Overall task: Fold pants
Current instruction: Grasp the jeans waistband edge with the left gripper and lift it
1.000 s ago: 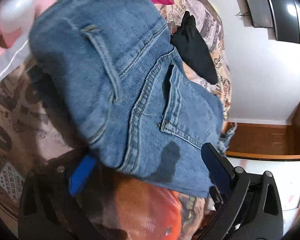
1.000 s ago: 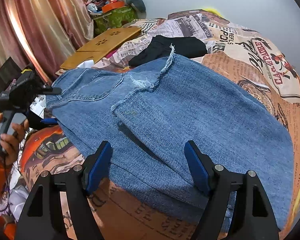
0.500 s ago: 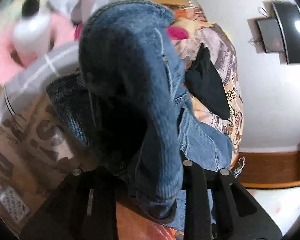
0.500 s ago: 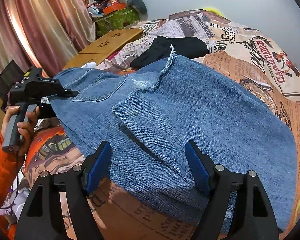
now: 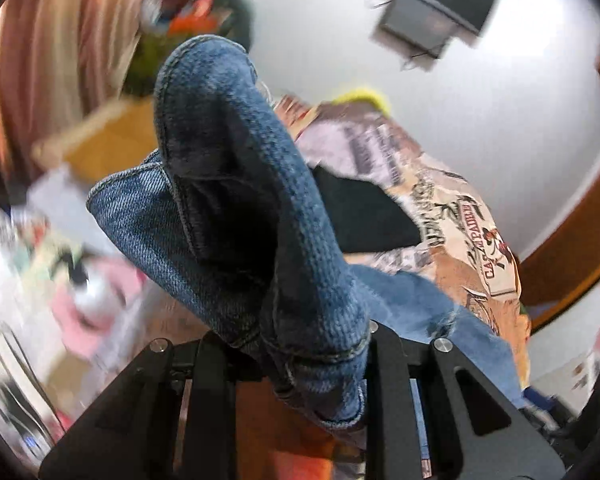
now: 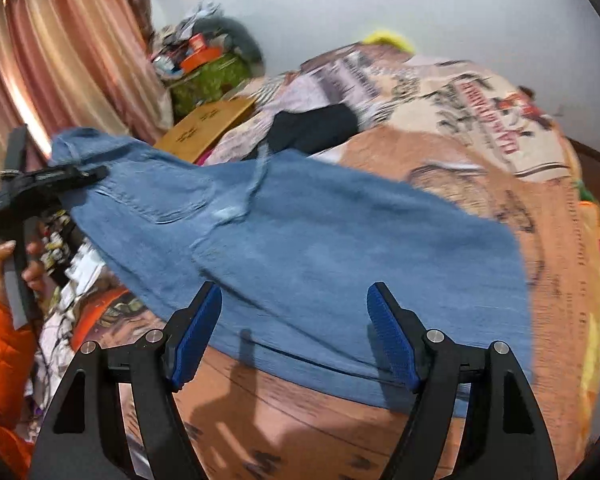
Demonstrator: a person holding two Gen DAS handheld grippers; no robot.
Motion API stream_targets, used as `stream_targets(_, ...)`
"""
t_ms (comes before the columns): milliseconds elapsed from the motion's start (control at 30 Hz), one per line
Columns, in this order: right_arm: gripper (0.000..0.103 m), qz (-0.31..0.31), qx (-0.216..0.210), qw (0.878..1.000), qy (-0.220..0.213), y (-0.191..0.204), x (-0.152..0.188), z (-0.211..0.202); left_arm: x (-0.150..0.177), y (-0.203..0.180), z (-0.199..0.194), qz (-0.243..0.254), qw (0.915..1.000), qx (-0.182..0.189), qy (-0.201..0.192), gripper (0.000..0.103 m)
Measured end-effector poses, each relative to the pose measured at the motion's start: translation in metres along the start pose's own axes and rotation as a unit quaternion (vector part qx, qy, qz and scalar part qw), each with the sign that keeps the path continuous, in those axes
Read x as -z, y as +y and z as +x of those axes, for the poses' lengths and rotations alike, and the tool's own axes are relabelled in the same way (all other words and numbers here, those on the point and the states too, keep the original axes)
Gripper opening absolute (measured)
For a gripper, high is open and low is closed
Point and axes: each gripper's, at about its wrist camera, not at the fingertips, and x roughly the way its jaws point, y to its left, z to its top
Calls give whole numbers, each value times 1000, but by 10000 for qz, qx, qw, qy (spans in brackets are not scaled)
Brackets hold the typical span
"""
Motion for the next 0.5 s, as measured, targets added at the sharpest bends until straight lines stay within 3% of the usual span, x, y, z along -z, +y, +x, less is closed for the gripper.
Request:
stream_targets(233, 72, 510, 663, 9965, -87, -57, 17, -22, -22, -87, -27, 1074, 9922, 220, -599, 22)
stream_targets(333, 72, 787, 744, 9941, -20, -80, 29, -21, -26, -124, -33, 1325, 9876, 534, -649, 22)
stream_targets(433, 73, 793, 703, 9938, 335, -92, 43, -3, -19, -156, -37, 1522, 9830, 807, -641, 22)
stream_targets(500, 75, 748, 647, 9947, 265, -94, 48, -2, -15, -177, -36, 1706, 9788, 944, -634, 21)
